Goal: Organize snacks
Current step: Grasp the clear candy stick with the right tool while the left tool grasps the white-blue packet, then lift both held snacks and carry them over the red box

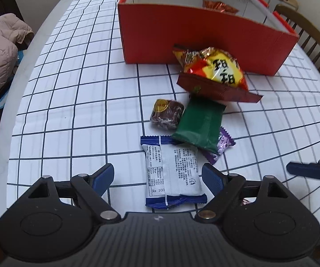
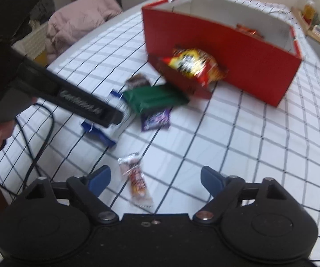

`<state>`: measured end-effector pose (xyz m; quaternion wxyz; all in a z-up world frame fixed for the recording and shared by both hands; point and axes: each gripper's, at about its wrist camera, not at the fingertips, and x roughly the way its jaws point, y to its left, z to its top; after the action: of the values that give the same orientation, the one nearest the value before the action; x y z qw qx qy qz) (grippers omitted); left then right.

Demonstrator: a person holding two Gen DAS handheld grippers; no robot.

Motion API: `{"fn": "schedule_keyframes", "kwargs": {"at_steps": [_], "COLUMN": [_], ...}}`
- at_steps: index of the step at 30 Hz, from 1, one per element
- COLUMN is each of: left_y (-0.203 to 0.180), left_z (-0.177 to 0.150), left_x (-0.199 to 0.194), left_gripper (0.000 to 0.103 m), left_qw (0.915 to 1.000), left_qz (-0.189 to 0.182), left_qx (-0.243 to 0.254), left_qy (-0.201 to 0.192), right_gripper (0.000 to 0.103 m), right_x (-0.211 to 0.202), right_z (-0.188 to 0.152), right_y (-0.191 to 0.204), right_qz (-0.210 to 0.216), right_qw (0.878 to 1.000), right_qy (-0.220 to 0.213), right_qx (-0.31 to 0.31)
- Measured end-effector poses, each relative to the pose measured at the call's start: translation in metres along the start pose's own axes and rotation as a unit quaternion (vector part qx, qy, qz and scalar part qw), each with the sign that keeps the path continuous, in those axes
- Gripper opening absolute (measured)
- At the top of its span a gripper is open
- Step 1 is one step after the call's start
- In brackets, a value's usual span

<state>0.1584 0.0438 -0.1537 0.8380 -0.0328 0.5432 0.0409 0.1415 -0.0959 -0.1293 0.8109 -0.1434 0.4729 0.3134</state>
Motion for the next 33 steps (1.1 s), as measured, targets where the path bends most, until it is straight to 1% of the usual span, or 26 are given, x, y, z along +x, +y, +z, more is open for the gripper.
{"fn": "schedule_keyframes", "kwargs": {"at_steps": [1,3,7,9,11,13,15,17,19,20,22,26,29,33], "left_y": [-0.001,-0.004,-0.009,-0.010,-0.009,-0.010,-0.010,-0.009,-0.009,-0.009,-0.010,-0.007,-0.002,0.005], "left_z": [0.000,0.000,0.001,0.001,0.001,0.001,0.000,0.001,0.001,0.001,0.000,-0.001,-0.003,-0.007], "left_x": [0.002,0.006,0.011,0.014,0.016,0.018,0.018,0.019,0.018,0.017,0.015,0.012,0.010,0.008], "left_gripper": [0.086,0.086,0.086,0.086,0.082,0.077,0.075,0.072,0.066,0.064,0.055,0.052,0.051,0.051], "left_qw": [1.0000,0.9999,0.9995,0.9994,0.9996,0.9997,0.9999,0.9999,1.0000,1.0000,1.0000,1.0000,0.9997,0.9991], "left_qz": [0.005,0.011,0.022,0.026,0.024,0.021,0.016,0.011,0.007,0.006,0.003,-0.003,-0.010,-0.015], "left_qx": [0.002,0.008,0.020,0.020,0.014,0.010,0.007,0.002,0.000,0.002,0.007,-0.009,-0.021,-0.038], "left_qy": [0.000,0.000,-0.008,-0.008,-0.005,-0.002,-0.001,0.000,0.001,0.001,0.000,0.002,0.004,0.008], "right_gripper": [0.083,0.077,0.071,0.064,0.058,0.054,0.048,0.045,0.041,0.039,0.034,0.026,0.020,0.018], "right_x": [0.003,0.007,0.010,0.011,0.012,0.012,0.012,0.014,0.014,0.014,0.014,0.014,0.013,0.011], "right_z": [-0.001,-0.003,-0.003,-0.003,-0.003,-0.003,-0.004,-0.006,-0.006,-0.006,-0.005,-0.004,-0.002,-0.002], "right_y": [0.002,0.004,0.008,0.011,0.015,0.018,0.022,0.025,0.027,0.027,0.026,0.023,0.017,0.008], "right_qz": [0.001,0.003,0.011,0.013,0.015,0.015,0.015,0.009,0.006,0.008,0.007,0.003,0.004,0.006], "right_qw": [1.000,1.000,0.999,0.999,0.999,0.998,0.997,0.996,0.996,0.996,0.996,0.997,0.999,1.000], "right_qy": [0.005,0.013,0.020,0.020,0.022,0.022,0.023,0.028,0.025,0.025,0.023,0.019,0.018,0.017], "right_qx": [-0.004,-0.011,-0.023,-0.032,-0.043,-0.055,-0.068,-0.081,-0.088,-0.087,-0.083,-0.071,-0.040,0.002]}}
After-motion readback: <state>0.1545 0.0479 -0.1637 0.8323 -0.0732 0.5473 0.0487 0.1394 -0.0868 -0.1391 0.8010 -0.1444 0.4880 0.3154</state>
